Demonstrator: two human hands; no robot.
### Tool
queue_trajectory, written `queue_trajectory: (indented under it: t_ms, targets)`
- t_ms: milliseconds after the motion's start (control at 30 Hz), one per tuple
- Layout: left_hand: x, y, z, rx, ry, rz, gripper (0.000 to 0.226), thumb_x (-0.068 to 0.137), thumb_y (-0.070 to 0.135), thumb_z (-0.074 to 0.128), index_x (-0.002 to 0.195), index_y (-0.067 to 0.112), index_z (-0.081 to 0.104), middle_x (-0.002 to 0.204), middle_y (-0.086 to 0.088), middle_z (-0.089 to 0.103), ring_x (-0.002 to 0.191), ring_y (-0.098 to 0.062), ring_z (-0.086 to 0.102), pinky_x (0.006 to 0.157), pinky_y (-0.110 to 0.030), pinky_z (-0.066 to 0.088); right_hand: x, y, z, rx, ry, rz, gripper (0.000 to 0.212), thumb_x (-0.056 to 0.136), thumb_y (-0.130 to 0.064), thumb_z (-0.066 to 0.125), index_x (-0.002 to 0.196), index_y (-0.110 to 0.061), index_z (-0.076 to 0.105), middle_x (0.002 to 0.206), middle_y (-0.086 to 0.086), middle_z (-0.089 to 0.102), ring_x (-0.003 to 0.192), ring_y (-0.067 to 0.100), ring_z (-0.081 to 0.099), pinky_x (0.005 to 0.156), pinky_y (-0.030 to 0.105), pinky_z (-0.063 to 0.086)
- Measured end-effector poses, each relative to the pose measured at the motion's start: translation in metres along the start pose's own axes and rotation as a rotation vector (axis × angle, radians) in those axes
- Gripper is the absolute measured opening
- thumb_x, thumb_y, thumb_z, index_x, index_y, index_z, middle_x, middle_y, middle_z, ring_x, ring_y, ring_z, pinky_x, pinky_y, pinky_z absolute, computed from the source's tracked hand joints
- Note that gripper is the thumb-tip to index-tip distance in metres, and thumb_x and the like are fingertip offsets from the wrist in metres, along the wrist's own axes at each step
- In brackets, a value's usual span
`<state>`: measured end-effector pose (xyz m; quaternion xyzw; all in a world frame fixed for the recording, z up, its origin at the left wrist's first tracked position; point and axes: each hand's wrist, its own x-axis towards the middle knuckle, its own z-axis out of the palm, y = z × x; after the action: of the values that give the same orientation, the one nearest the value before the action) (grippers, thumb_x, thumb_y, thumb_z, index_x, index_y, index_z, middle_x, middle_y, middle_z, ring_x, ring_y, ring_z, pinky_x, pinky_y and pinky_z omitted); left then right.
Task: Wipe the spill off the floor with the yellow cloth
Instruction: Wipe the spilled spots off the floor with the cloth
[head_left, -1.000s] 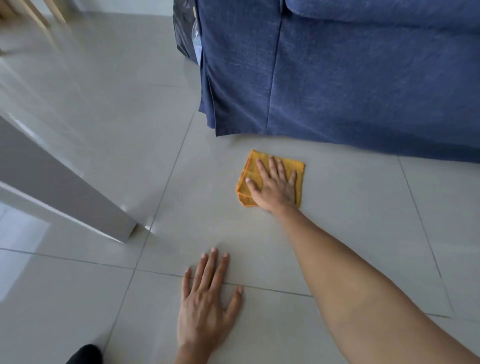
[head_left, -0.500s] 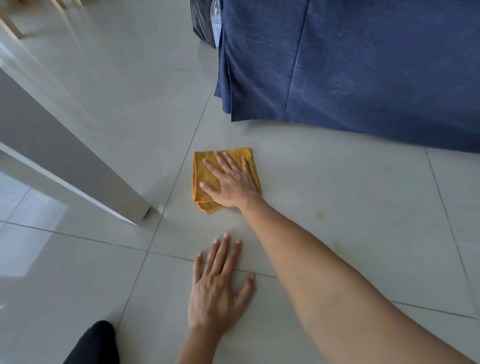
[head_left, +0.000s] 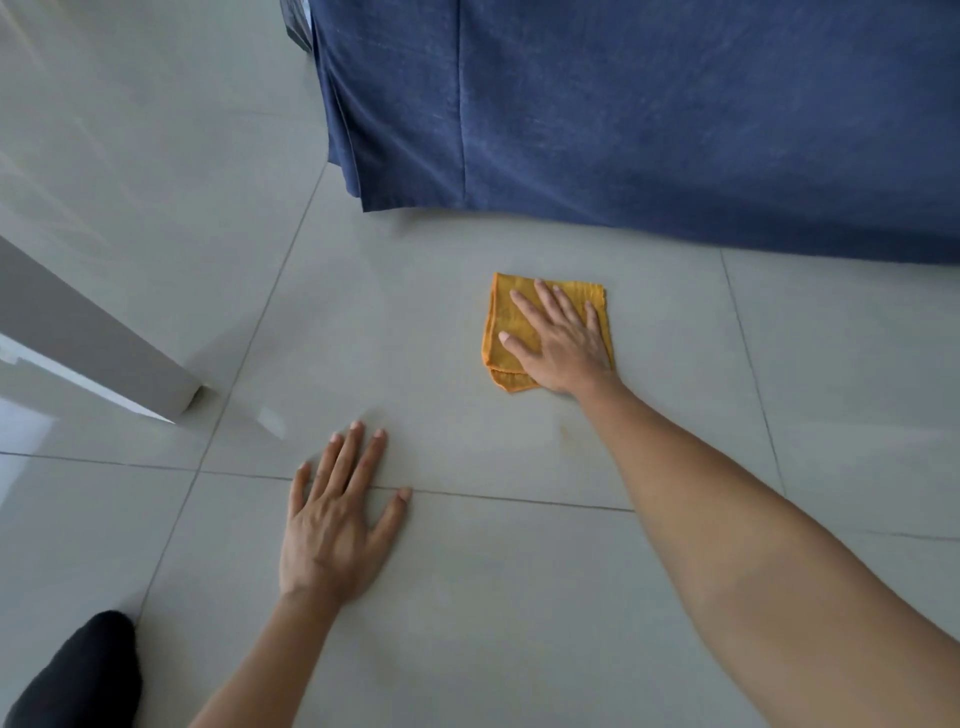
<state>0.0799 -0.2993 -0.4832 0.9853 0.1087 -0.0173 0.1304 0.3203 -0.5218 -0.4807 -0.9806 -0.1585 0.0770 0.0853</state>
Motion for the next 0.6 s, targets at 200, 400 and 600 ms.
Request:
queue_trajectory:
  t_ms: [200, 400, 600]
  targets:
    - [0.001, 0.001, -0.001, 0.001, -0.008, -0.002, 0.071, 0.085, 0.065, 0.023, 0.150, 0.038, 0.014, 0.158, 0.012, 0.008, 0.144, -0.005, 0.005, 0.118, -0.035, 0.008, -0.035, 0.096, -0.016, -0.005, -0.002, 0.208, 0.069, 0.090, -0.071, 0.022, 0.151, -0.045, 0.006, 0.163, -0.010, -0.002, 0.150, 0.013, -0.003, 0.118, 0.050, -0.002]
    - [0.001, 0.000, 0.000, 0.006, -0.019, -0.016, 0.070, 0.085, 0.064, 0.027, 0.149, 0.039, 0.015, 0.158, 0.013, 0.010, 0.145, -0.004, 0.006, 0.117, -0.034, 0.008, -0.077, 0.173, -0.027, 0.010, 0.017, 0.419, 0.067, 0.092, -0.068, 0.023, 0.152, -0.043, 0.007, 0.163, -0.009, -0.002, 0.150, 0.013, -0.003, 0.119, 0.049, -0.002]
    - [0.001, -0.001, 0.000, 0.004, -0.012, -0.010, 0.070, 0.085, 0.065, 0.025, 0.149, 0.040, 0.012, 0.157, 0.015, 0.006, 0.144, -0.003, 0.003, 0.118, -0.034, 0.005, -0.097, 0.193, -0.029, 0.008, 0.010, 0.543, 0.070, 0.092, -0.069, 0.018, 0.153, -0.039, 0.004, 0.163, -0.006, -0.005, 0.150, 0.015, -0.005, 0.119, 0.051, -0.003]
